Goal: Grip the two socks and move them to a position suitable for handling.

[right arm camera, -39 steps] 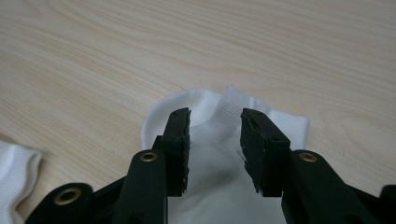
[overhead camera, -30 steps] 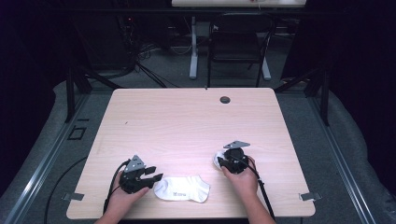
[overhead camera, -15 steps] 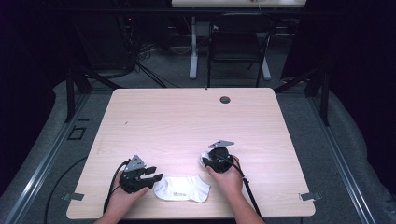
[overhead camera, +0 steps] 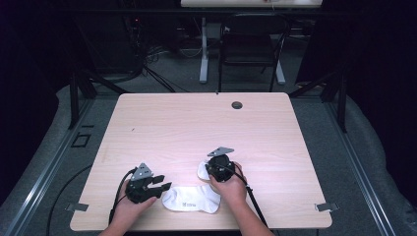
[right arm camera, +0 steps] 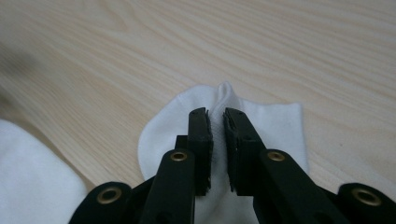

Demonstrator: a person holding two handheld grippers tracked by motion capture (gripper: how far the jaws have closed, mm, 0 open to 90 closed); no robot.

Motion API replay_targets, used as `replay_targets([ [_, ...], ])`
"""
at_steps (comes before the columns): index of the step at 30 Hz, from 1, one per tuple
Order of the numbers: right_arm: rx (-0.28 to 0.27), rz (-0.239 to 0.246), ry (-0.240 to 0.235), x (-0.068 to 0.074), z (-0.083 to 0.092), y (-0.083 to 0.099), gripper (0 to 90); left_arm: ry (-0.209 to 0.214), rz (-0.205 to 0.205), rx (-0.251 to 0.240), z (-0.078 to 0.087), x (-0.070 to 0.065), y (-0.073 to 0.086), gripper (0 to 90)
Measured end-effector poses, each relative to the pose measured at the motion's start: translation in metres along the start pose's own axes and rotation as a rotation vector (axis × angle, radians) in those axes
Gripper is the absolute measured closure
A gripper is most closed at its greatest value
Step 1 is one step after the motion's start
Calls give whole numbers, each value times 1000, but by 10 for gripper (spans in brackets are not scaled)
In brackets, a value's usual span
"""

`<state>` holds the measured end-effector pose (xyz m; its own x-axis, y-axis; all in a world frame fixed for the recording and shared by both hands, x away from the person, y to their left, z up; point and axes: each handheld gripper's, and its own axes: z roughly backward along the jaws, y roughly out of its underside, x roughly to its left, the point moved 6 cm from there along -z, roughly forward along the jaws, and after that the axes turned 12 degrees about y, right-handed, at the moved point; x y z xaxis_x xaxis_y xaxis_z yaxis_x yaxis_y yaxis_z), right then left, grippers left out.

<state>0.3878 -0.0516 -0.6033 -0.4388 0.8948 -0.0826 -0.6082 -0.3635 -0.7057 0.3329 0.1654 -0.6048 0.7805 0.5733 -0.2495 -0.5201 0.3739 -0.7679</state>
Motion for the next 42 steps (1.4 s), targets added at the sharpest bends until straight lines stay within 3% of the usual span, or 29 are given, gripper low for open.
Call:
replay_targets([
  [4,-18,-41,-24,3,7,-5,813,10,2,-7,0,-1,-2,566],
  [7,2,-71,-28,4,4,-4,798,15,-3,-6,-2,-4,-5,566],
  [8,32,-69,-31,4,2,-1,785,12,-9,-10,-4,-5,-6,566],
  [13,33,-87,-49,4,-5,4,683,16,-25,6,-6,-7,-6,566],
  [18,-20,-46,-46,3,12,6,609,19,-18,7,-8,-7,-8,569],
  [20,-32,-43,-84,6,16,9,567,24,-28,10,-8,-9,-10,569],
  [22,-60,-1,-99,9,21,13,560,23,-31,9,-8,-11,-12,569],
  [26,-28,107,-44,11,21,20,617,21,-38,15,-13,-12,-17,572],
  [28,-14,104,-47,10,18,23,744,23,-39,13,-16,-13,-21,577],
  [31,-20,74,-66,9,16,25,862,30,-42,15,-22,-14,-26,585],
  [35,-21,14,-113,9,18,24,874,21,-44,25,-34,-15,-33,632],
  [40,-51,-50,-141,10,23,20,876,38,-27,16,-51,-19,-44,799],
  [42,-55,-59,-142,10,24,19,876,38,-40,16,-58,-22,-46,871],
])
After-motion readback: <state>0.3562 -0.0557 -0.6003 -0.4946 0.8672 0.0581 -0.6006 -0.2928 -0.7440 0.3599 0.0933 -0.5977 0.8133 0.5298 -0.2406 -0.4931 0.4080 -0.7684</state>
